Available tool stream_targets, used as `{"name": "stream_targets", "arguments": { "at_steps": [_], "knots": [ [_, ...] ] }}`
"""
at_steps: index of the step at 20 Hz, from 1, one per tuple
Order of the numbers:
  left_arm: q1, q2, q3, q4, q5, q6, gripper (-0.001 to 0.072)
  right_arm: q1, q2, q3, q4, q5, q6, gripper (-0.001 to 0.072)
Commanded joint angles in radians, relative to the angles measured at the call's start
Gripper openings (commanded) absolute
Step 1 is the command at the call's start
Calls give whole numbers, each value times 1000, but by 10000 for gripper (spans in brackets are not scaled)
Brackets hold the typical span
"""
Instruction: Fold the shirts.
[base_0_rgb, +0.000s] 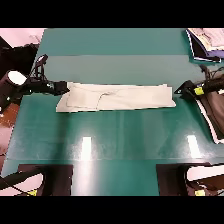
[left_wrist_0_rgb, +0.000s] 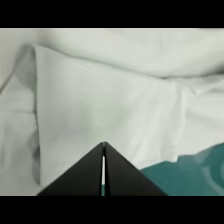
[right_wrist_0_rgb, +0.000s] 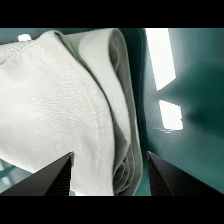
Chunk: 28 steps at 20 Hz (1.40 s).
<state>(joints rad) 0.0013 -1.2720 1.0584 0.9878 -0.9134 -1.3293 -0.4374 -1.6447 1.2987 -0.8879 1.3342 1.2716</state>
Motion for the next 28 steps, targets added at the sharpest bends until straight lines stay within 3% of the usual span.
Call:
{"name": "stream_targets", "arguments": {
  "at_steps": [1, 9, 10, 12, 13, 17, 21, 28],
  "knots": [
    [0, -1, 2, 0, -73, 2, 31, -42, -66, -41, 148, 18, -70, 525],
    [0, -1, 1, -8, -75, 1, 32, 84, -139, -39, 137, -58, -79, 497],
    [0, -1, 1, -8, -73, 2, 32, 102, -141, -39, 137, -64, -83, 445],
    [0, -1, 1, -8, -73, 2, 31, 139, -141, -27, 135, -66, -131, 135],
    [0, -1, 1, -8, -73, 1, 31, 152, -140, -14, 135, -61, -140, 19],
    [-21, -2, 4, -63, -57, 2, 30, 196, -140, 141, 138, 78, -138, 13],
    [-159, -61, 95, -59, 5, 2, 30, 297, -140, 376, 138, 216, -70, 12],
    [-339, -413, 380, -56, -15, -8, 30, 535, -139, 770, 139, 221, 57, 11]
  ]
}}
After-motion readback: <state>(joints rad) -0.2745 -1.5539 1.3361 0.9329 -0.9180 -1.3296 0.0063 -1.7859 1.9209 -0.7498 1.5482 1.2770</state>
